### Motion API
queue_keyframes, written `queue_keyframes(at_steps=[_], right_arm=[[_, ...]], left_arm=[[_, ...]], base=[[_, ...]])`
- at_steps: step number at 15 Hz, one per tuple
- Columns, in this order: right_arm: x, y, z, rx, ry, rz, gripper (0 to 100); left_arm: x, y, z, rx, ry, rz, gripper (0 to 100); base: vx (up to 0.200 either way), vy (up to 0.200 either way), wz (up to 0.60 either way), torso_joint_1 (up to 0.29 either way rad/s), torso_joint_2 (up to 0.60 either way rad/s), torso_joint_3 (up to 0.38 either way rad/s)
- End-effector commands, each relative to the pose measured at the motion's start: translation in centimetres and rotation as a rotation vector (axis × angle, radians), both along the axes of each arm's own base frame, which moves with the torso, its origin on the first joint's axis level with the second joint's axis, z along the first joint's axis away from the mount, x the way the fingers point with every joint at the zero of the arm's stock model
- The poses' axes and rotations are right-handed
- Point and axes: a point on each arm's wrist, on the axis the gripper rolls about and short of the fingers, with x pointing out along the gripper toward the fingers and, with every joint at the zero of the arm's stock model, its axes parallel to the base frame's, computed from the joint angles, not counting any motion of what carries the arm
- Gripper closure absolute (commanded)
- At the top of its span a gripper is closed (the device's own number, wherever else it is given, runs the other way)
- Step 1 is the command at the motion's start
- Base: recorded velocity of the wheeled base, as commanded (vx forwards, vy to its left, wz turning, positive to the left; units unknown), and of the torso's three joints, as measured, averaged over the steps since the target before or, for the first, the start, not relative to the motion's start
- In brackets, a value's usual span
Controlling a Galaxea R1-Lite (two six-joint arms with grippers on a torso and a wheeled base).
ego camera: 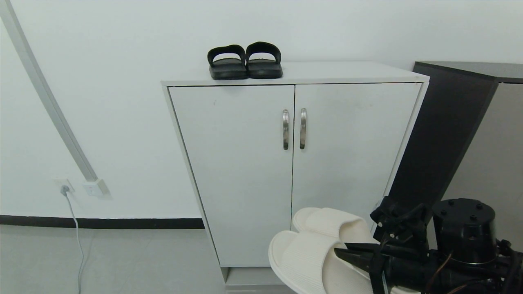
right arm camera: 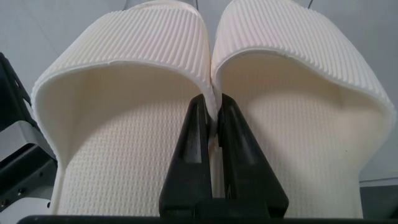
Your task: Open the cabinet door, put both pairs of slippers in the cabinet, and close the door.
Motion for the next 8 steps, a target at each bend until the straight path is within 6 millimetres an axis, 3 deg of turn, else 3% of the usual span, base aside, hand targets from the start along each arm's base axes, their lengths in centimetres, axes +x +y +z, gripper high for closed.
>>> queue_keyframes(at_steps=[1,2,5,8], right_arm=[[-0.1,-0.1,-0.1,-0.004,0.002,0.001,100],[-0.1,0.0,-0.1,-0.005,0.004,0.002,100],[-0.1,0.0,-0.1,-0.004,0.003,0.004,100],[-0.1,0.0,-0.3,-0.019,-0.005,0.009,100]], left_arm=[[-0.3,0.0,5.0,-0.049,-0.056,-0.008,0],[0.7,0.0,6.5,-0.052,-0.008,-0.02,0],[4.6,-0.3,8.0,-0.018,0.122,-0.157,0],[10.2,-0.9,9.0,-0.009,0.176,-0.397,0]], base=[[0.0,0.0,0.0,0.0,0.0,0.0],[0.0,0.0,0.0,-0.022,0.18,0.173],[0.0,0.0,0.0,-0.008,0.06,0.065],[0.0,0.0,0.0,0.0,0.0,0.0]])
